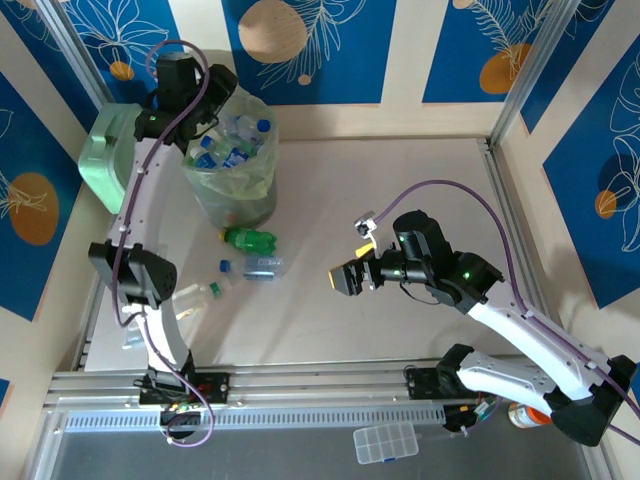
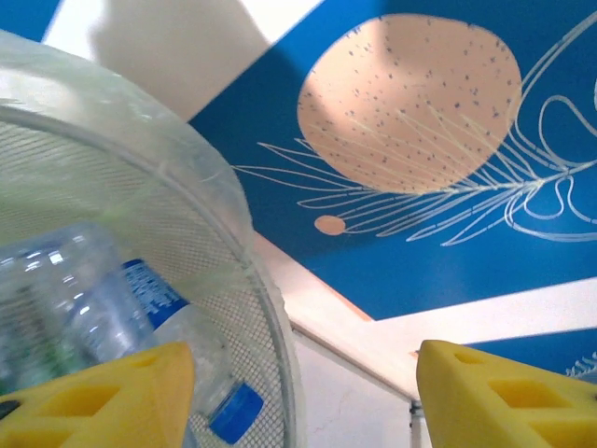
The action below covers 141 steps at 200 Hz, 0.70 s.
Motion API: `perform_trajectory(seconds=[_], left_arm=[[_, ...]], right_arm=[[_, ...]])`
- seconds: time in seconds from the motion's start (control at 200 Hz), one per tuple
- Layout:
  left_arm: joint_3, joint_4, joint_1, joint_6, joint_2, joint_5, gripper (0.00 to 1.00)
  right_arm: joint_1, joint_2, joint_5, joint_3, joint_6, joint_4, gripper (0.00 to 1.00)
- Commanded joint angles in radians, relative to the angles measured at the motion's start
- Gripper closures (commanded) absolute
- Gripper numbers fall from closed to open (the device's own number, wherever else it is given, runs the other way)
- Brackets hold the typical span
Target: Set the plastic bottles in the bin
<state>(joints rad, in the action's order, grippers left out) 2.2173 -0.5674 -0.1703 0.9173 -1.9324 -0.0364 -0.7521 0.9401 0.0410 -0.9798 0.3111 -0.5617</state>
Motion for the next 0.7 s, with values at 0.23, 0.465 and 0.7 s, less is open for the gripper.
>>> perform_trajectory(seconds=[0.23,0.465,0.7], left_arm=[[0.009,-0.090,0.018,-0.008,-0.152,-0.102,0.39],[-0.060,-0.103,0.019,-0.040,-0.116,-0.073,0.39],[0.000,-0.130,0.018,-0.111,-0.069,-0.012,0.37]], right_arm=[[0.008,-0.002,-0.002,0.012,-0.007,-0.008,0.02],[0.013,0.010,0.003,0.006,-0.011,-0.003,0.02],[0.013,0.011,0.013,-0.009,-0.011,-0.014,0.02]])
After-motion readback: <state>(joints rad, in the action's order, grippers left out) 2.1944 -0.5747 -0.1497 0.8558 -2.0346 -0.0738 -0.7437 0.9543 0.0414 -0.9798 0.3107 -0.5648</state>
